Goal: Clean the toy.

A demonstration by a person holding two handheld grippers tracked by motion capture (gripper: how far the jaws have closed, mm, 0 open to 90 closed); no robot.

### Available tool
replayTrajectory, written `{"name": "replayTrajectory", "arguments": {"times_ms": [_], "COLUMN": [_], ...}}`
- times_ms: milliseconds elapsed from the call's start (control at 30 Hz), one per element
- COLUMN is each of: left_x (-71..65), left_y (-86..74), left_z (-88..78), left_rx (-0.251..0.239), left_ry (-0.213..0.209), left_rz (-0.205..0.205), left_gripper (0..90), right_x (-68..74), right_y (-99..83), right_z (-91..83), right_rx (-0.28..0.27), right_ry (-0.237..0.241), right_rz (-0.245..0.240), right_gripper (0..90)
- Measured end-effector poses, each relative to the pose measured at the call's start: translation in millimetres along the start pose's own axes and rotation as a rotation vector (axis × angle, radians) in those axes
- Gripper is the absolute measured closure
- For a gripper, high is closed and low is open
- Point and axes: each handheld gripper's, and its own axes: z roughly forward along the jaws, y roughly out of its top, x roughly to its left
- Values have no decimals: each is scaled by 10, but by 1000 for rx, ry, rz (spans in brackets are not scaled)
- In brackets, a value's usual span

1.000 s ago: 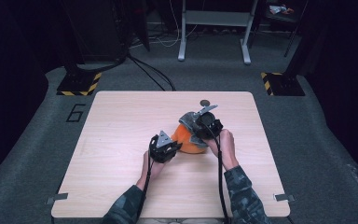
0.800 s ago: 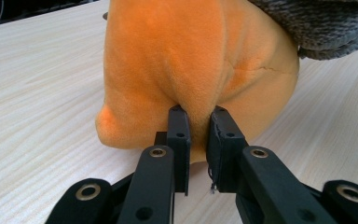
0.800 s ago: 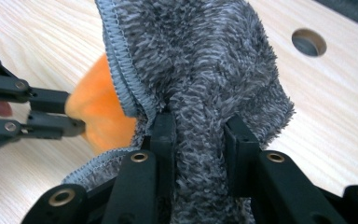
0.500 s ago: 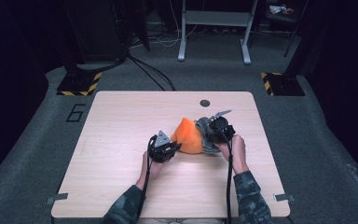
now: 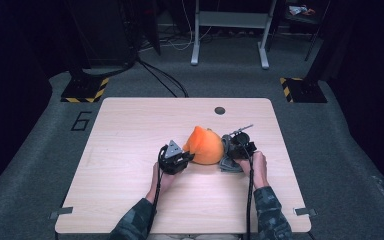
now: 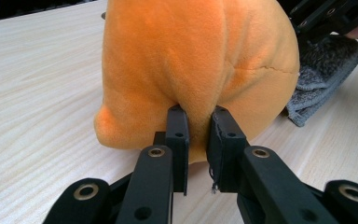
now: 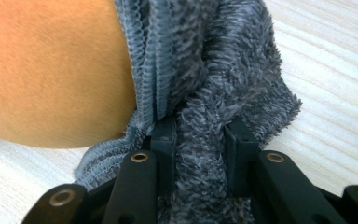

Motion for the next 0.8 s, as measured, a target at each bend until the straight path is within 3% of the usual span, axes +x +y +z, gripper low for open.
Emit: {"name": "replayTrajectory", "arguments": {"times_ms": [133,267,433,533,633,700,800], "left_x": [10,6,-15,-16,-2,1,1], "left_y": [-1,-1,-11,-16,-17,-20,-15], "left_z": [-4,-10,5,1,-5,-3,-8], "left_rx": [-4,-4,-18,-14,-9,-11,-5], "left_ry": [5,1,7,3,7,13,10], "left_rz": [13,28,31,31,41,40,39], "left_gripper": [791,789,790,790,790,790,789], "right_x": [9,133,393,569,700,724,671], "right_y": [54,187,417,555,646,665,642], "right_z": [-187,-489,-737,-721,-607,-501,-475], "right_rx": [-35,-113,-192,-198,-164,-142,-141], "right_ry": [-30,-46,3,13,-4,-22,-8], "right_rz": [-21,-72,-145,-194,-229,-252,-230], "right_gripper": [698,698,696,693,689,690,692]}}
